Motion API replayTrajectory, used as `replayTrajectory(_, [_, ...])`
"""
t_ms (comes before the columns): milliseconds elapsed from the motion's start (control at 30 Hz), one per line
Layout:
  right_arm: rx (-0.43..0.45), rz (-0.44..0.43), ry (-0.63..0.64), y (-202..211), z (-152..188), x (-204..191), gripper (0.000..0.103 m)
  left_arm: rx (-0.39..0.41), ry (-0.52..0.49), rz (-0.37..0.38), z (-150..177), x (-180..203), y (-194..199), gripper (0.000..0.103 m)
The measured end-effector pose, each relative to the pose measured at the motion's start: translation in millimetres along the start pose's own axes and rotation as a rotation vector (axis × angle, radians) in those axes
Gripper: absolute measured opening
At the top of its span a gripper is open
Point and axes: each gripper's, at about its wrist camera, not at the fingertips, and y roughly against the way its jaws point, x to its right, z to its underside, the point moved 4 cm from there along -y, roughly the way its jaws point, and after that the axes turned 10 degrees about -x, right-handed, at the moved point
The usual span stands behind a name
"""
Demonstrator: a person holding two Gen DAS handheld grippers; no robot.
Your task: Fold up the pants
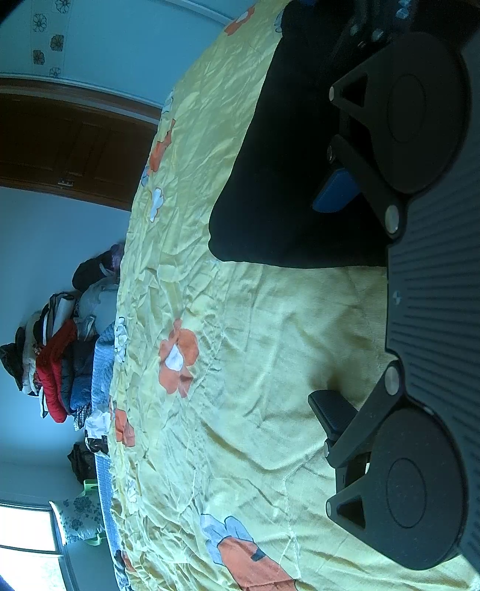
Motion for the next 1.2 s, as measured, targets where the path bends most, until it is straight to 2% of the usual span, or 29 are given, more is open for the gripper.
replayTrajectory(167, [0.004,-0.025,-0.058,17.2,22.9,13.5,0.103,0.000,0.000,0.006,-0.1,0.2,0.5,0.103])
replayTrajectory(367, [0.011,-0.004,-0.078,36.9,36.4,11.6,0.103,0.000,0.000,0.007,-0.2,0.3,0.8,0.103])
replayTrajectory(433, [0.025,-0.029,-0.111,39.0,41.3,18.4,0.103,0.001,0.000,0.007,0.0,0.5,0.9,0.103])
replayTrajectory(600, [-0.010,-0.122,-0.243,29.2,41.9,38.0,0.103,0.000,0.001,0.007,-0.4,0.3,1.1,0.103])
replayTrajectory(1200, [-0.010,-0.117,-0.242,29.2,42.3,36.3,0.103,0.000,0.000,0.006,0.3,0.0,1.8,0.103])
